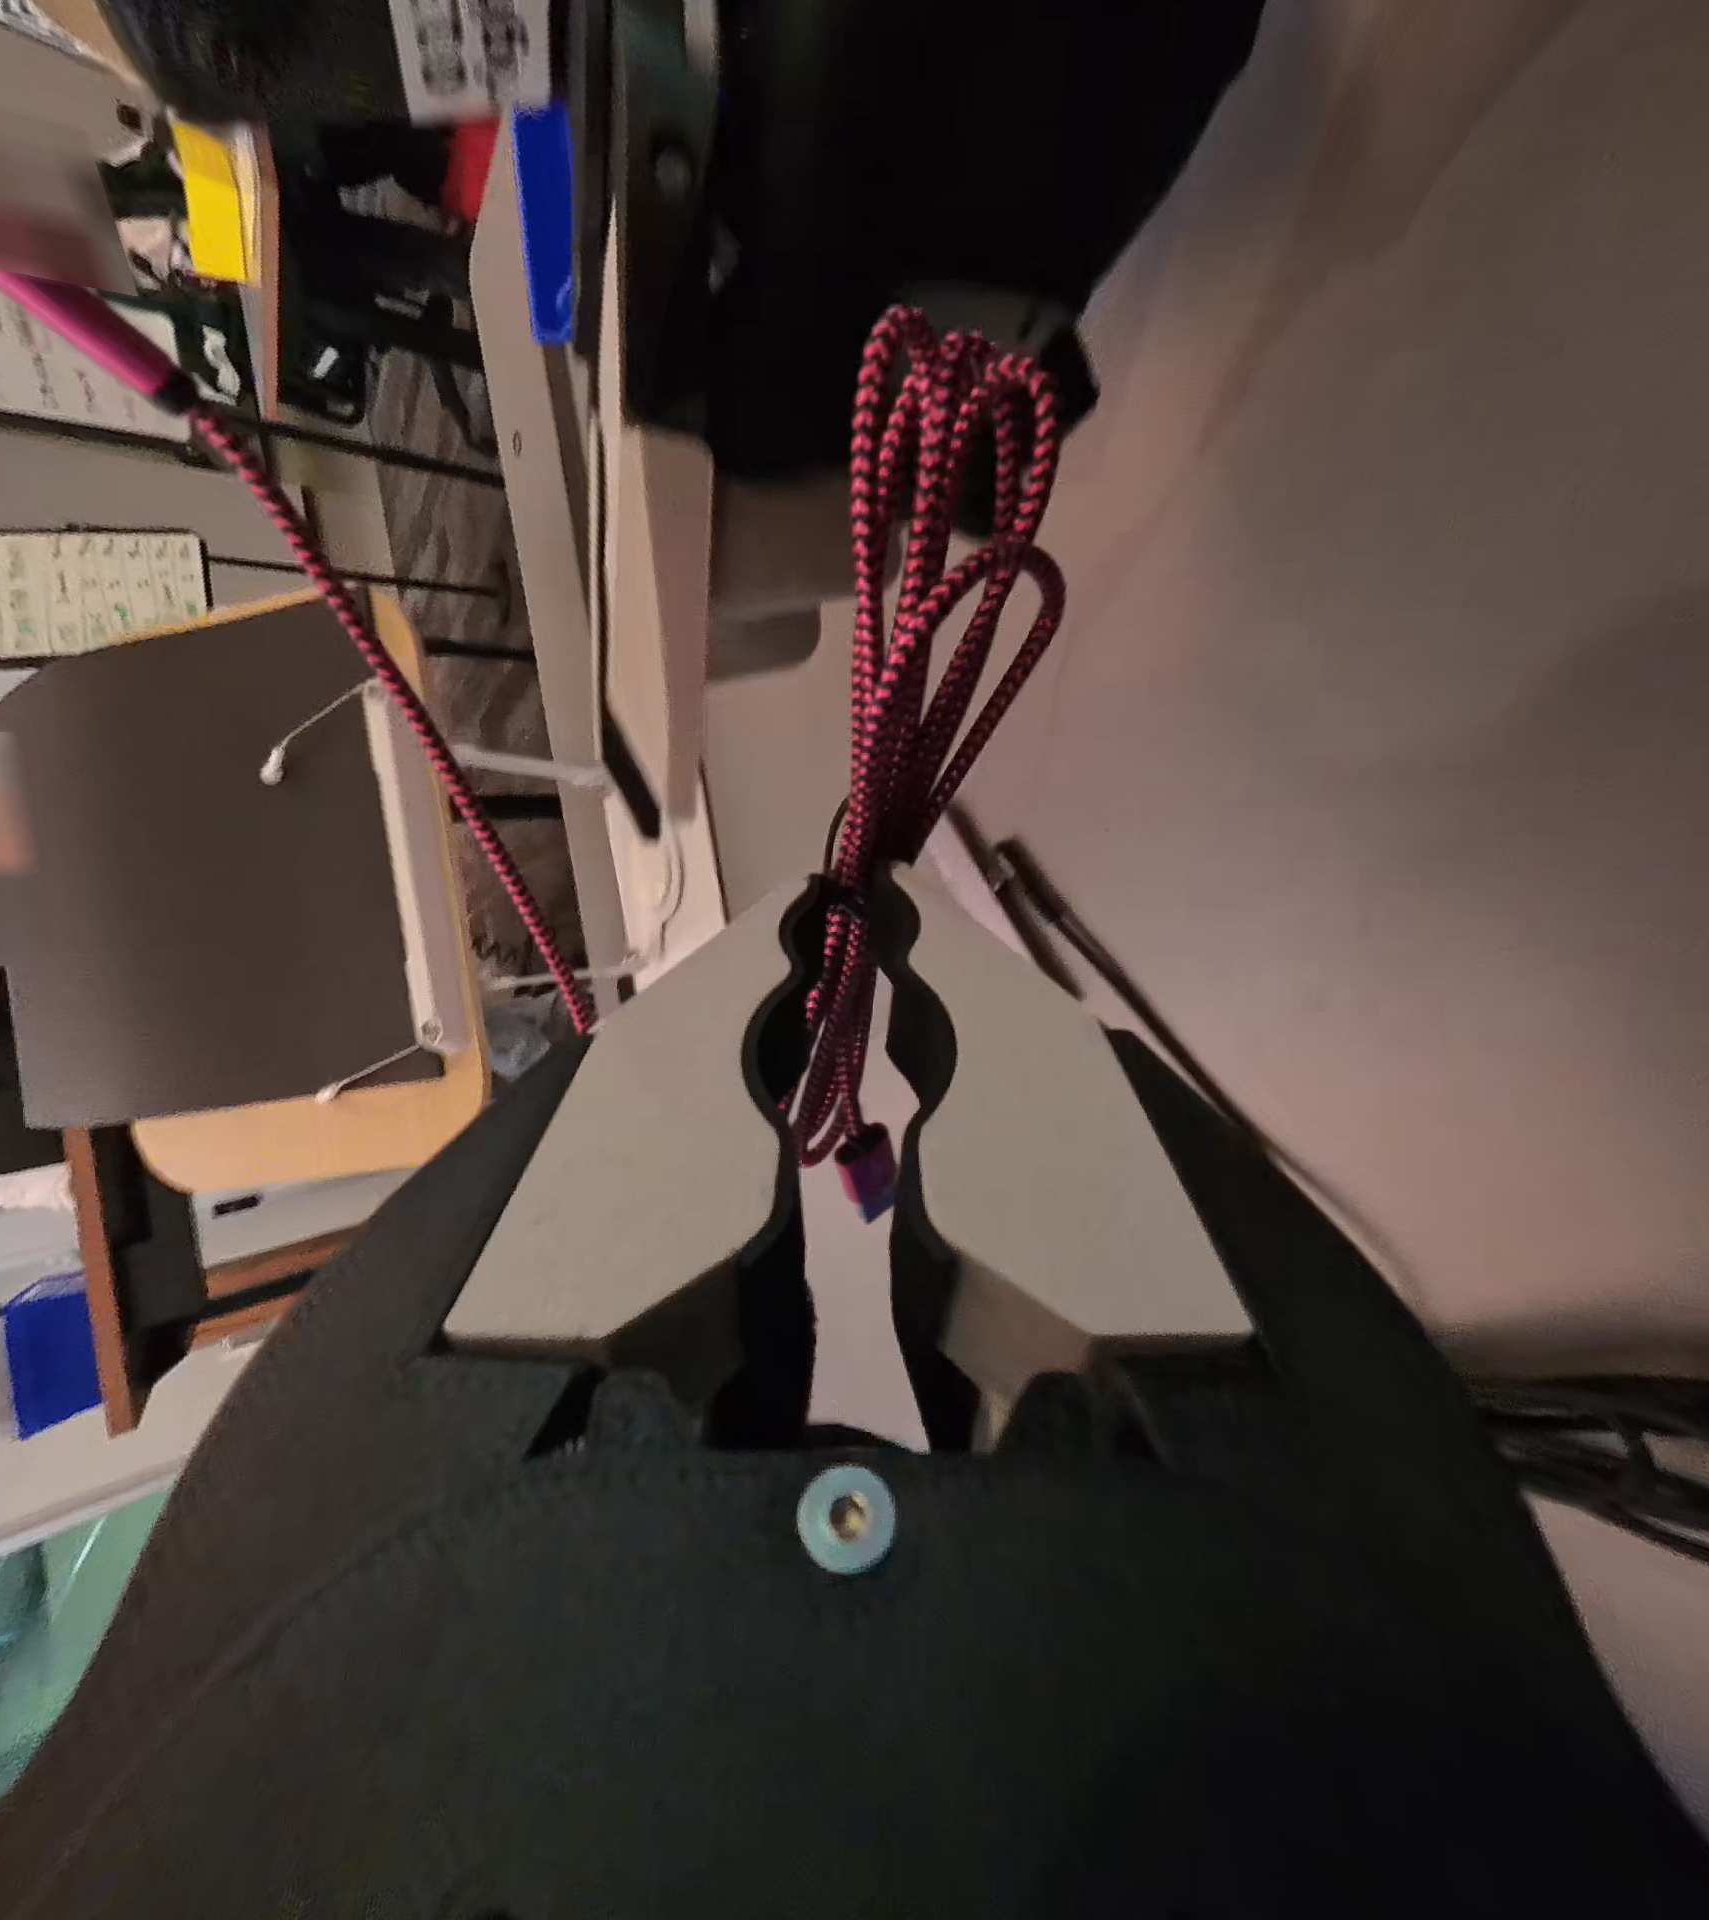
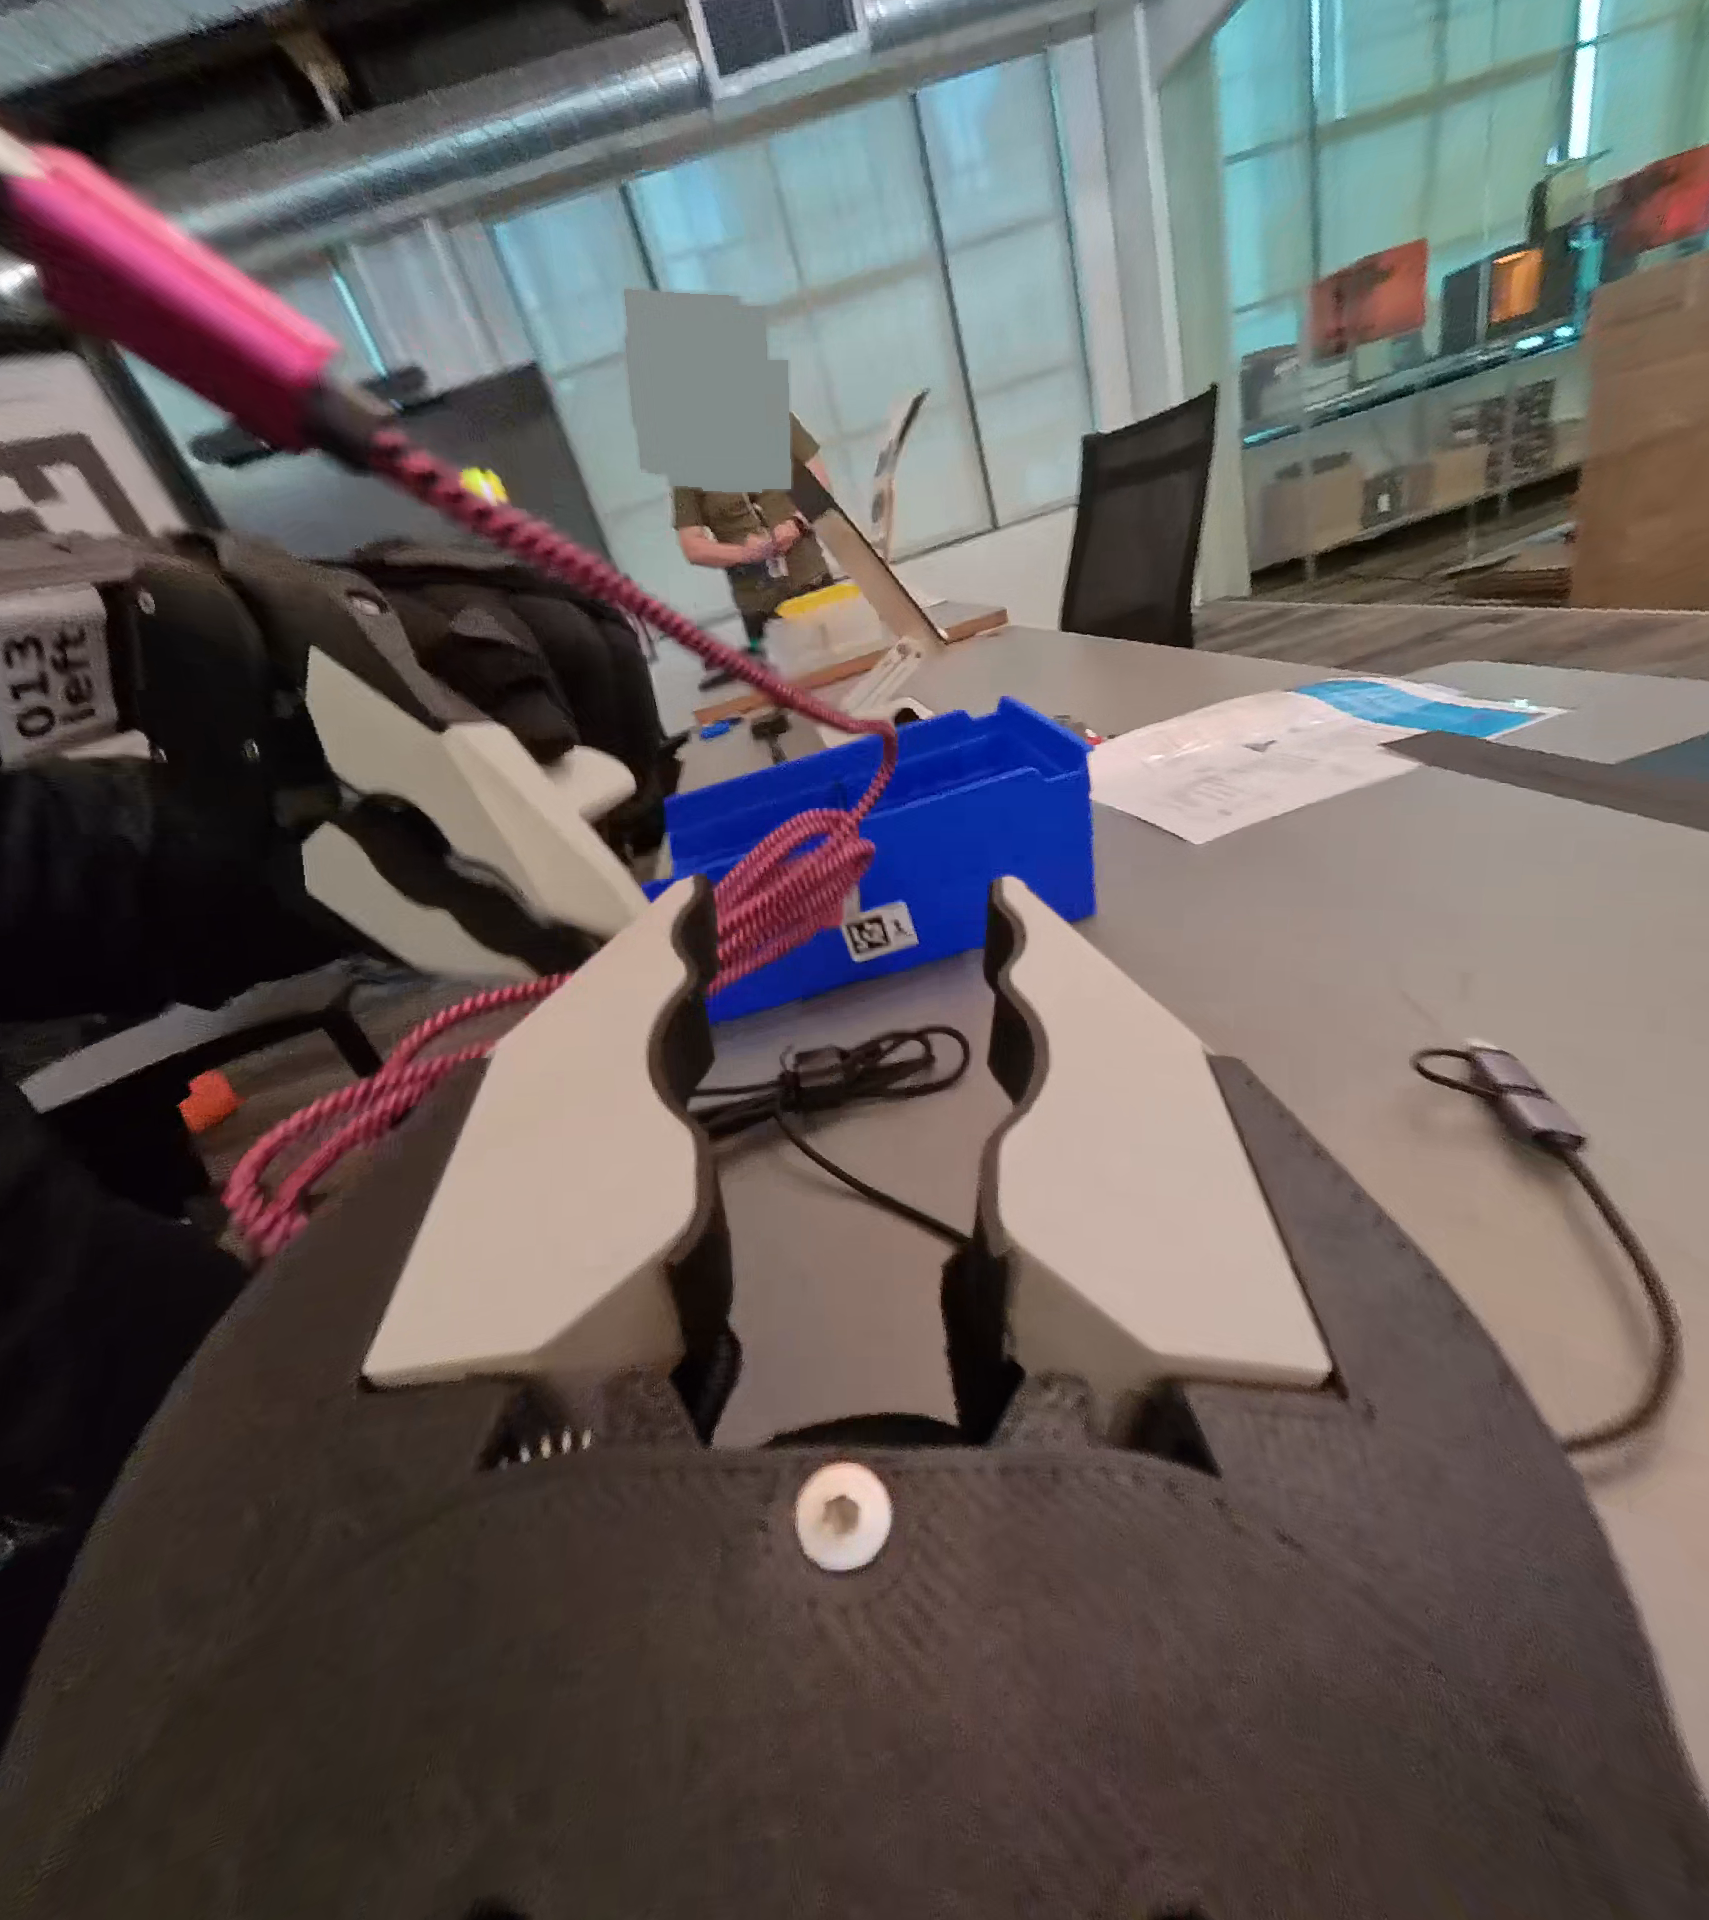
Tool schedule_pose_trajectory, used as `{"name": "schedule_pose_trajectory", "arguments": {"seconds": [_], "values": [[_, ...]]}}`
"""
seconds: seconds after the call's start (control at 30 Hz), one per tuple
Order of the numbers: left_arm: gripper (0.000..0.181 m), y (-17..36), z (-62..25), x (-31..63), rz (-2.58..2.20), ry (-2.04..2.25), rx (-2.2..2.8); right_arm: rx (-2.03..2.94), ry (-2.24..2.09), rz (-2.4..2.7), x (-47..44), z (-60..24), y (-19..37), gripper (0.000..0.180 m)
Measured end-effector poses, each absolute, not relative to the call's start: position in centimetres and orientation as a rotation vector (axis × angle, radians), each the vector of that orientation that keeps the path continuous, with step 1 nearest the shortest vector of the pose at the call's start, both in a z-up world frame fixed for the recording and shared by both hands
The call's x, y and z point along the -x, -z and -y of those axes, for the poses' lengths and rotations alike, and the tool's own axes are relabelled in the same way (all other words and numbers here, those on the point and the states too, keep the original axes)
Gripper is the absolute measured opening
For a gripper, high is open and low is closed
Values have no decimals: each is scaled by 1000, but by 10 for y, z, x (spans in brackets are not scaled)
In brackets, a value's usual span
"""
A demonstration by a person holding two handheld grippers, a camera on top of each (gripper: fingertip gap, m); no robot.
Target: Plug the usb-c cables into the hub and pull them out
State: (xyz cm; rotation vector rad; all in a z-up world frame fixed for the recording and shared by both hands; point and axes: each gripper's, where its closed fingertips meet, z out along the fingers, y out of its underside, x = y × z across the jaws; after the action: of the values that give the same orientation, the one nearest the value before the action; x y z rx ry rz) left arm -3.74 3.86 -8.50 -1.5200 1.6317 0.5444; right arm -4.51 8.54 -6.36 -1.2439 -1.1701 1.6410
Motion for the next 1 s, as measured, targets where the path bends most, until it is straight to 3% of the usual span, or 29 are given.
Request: {"name": "schedule_pose_trajectory", "arguments": {"seconds": [0.27,0.43,0.73,1.0], "values": [[5,99,-35,13,-1662,-460,1462,1241,-1744,1201,77,-76,73,42],[5,105,-33,4,-1673,-424,1431,1209,-1874,1224,81,-68,76,1],[17,135,-46,22,-1614,-361,1602,1180,-1781,1207,70,-85,67,0],[42,77,-58,31,-1039,257,1803,1158,-1687,1151,56,-99,58,0]]}}
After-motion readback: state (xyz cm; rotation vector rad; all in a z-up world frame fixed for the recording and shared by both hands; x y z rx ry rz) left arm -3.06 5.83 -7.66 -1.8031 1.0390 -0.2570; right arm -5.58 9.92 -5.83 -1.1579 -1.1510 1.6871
